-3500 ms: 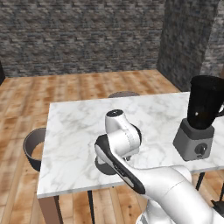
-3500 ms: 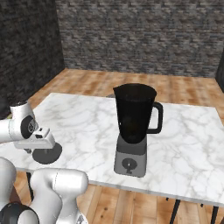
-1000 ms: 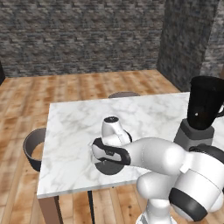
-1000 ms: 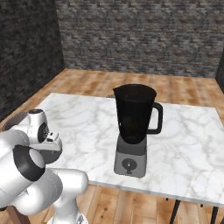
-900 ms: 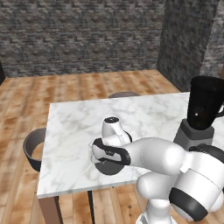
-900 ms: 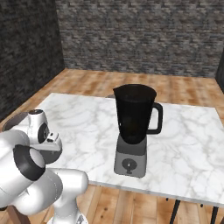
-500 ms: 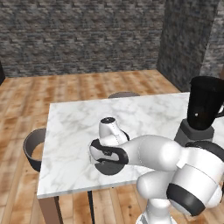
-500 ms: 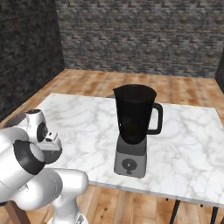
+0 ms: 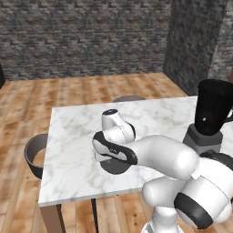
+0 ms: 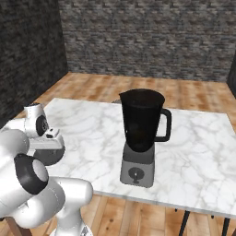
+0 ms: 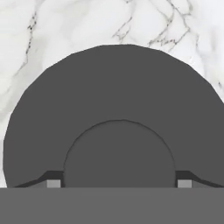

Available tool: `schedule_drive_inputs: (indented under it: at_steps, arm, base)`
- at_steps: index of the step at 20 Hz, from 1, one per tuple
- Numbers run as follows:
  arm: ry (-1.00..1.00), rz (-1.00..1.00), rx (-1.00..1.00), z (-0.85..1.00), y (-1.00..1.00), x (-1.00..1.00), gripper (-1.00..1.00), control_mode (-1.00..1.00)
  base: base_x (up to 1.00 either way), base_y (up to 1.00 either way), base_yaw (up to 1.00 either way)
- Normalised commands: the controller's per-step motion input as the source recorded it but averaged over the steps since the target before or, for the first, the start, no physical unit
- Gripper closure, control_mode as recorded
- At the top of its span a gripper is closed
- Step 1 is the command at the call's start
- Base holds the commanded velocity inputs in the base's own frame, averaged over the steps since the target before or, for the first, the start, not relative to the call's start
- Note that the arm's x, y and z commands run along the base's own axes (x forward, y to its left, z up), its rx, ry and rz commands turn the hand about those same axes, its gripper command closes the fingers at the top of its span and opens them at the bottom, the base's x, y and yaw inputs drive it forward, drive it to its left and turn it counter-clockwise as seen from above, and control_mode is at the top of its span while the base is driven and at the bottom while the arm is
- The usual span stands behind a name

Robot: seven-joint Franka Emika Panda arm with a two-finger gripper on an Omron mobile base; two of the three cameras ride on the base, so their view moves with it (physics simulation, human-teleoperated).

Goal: Grab the garlic and lemon from the fridge, place them in the blender, close the lid, and turn on the blender to create a marinade.

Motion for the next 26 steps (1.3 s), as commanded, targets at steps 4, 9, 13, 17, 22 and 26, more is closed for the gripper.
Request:
schedule_drive_inputs:
  at_steps: [4,9,13,17,22,26]
  arm:
    - [-0.19,0.00,-0.13,1.00,-0.36,-0.38,1.00,-1.00]
    - [-0.19,-0.01,-0.06,1.00,-0.63,-0.33,1.00,-1.00]
    - [-0.14,0.00,-0.01,1.00,-0.70,-0.19,1.00,-1.00]
    - [-0.20,0.00,0.00,1.00,-0.72,-0.19,1.00,-1.00]
    - [-0.21,0.00,0.00,1.00,-0.67,-0.23,1.00,-1.00]
    - [-0.21,0.00,0.00,1.00,-0.65,-0.10,1.00,-1.00]
  base:
    - [0.00,0.00,0.00]
    - [0.00,0.00,0.00]
    - [0.00,0.00,0.00]
    - [0.00,0.00,0.00]
    - [0.00,0.00,0.00]
    - [0.00,0.00,0.00]
